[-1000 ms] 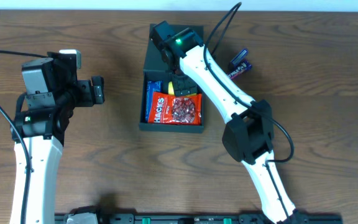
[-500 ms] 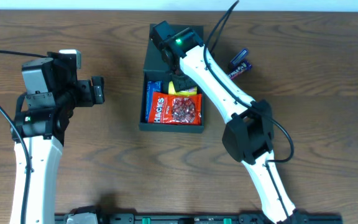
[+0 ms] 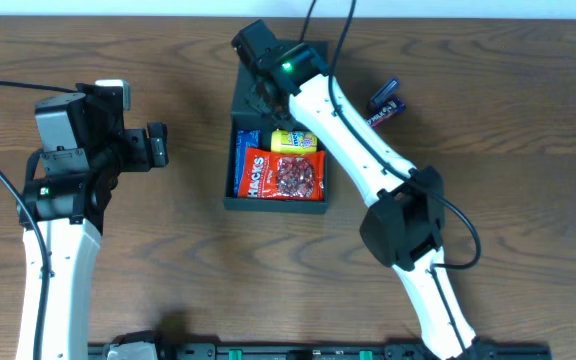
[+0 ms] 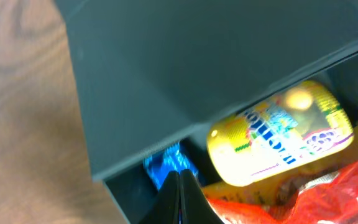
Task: Pack container
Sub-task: 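Push the Mentos bottle down beside the red bag and release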
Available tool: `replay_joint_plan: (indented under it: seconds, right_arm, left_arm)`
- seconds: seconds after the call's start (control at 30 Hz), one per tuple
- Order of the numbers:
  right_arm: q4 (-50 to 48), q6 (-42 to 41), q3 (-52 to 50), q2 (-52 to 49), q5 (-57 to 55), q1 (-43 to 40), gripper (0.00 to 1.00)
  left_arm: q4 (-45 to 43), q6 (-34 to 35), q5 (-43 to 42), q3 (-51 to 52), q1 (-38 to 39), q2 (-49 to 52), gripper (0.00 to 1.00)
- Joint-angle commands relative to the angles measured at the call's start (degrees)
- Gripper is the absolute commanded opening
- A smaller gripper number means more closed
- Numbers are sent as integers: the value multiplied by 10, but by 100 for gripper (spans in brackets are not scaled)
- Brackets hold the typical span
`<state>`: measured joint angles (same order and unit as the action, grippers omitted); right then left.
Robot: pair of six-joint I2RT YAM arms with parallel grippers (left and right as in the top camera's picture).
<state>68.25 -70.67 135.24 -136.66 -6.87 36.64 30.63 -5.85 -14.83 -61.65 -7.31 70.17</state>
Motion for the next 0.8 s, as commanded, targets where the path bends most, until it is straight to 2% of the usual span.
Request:
replay_joint_plan:
  seconds: [0.0, 0.2, 0.43, 0.77]
  right_arm:
    - [1, 70, 0, -17, 27, 11, 2]
    - [16, 102, 0, -32, 35, 15, 2]
    - [21, 193, -1, -45, 35, 16, 2]
    - [40, 198, -1, -69, -3, 13, 2]
  left_arm:
    - [2, 3, 4, -16, -2, -5, 95]
    - [2, 3, 4, -16, -2, -5, 95]
    - [2, 3, 4, -16, -2, -5, 96]
    - [2, 3, 4, -16, -2, -5, 95]
